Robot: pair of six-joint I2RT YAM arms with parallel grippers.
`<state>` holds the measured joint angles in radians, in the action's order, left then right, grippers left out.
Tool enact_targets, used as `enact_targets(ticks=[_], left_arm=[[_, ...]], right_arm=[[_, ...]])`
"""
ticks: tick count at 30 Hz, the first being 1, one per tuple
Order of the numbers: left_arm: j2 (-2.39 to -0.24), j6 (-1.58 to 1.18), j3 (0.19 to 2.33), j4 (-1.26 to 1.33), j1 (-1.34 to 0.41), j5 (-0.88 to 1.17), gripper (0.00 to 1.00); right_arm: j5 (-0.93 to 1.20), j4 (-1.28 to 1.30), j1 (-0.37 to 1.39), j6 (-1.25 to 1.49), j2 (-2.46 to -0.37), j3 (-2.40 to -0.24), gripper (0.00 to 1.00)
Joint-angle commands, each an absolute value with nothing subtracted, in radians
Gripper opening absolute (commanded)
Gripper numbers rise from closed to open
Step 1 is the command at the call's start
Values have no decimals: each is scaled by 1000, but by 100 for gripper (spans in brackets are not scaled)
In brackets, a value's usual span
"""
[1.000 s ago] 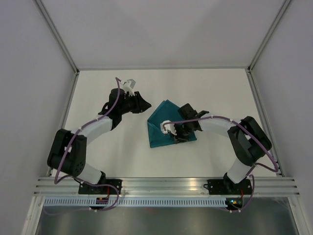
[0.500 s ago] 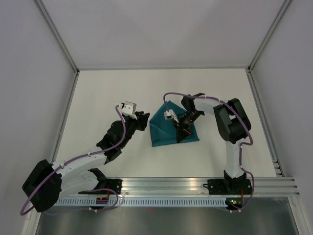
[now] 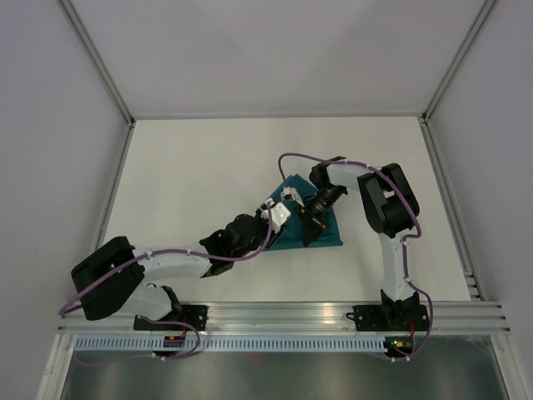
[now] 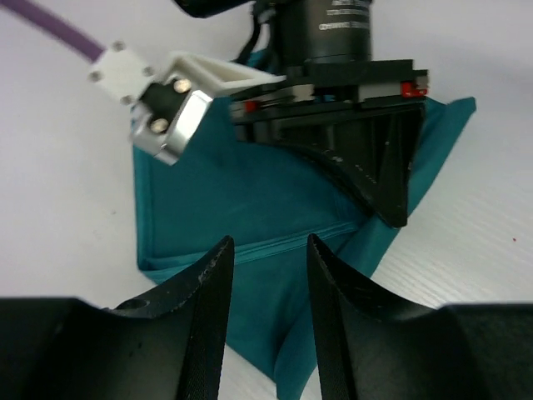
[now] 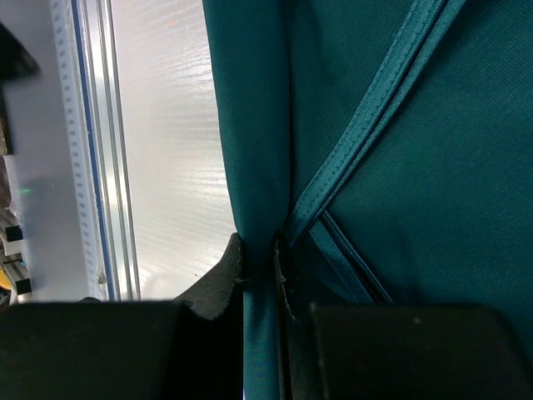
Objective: Fold the napkin, place the utensils inside, and roll it up
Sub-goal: Roll the napkin at the center of the board.
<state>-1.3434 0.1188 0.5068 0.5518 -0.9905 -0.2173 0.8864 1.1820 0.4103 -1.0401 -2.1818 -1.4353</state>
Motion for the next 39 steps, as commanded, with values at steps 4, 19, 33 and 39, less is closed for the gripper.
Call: enact_targets(ticks=[4,19,33,39], left_arm=[[-1517,233,702,405,-1009,77,47],[-1723,298,749,359,-1058,117,47],[-1713,410,727,404,-1081,-83,49],[-1747,428,741,384,-1081,-51,48]], right_arm=[[792,1104,410,-1035,-2229,-1427,1],[785,1100,411,-1006,-2247,-1447,1],[782,1103,410,-994,-2261,-1459,1],[779,1104,408,-991,-2267,-1465,0]])
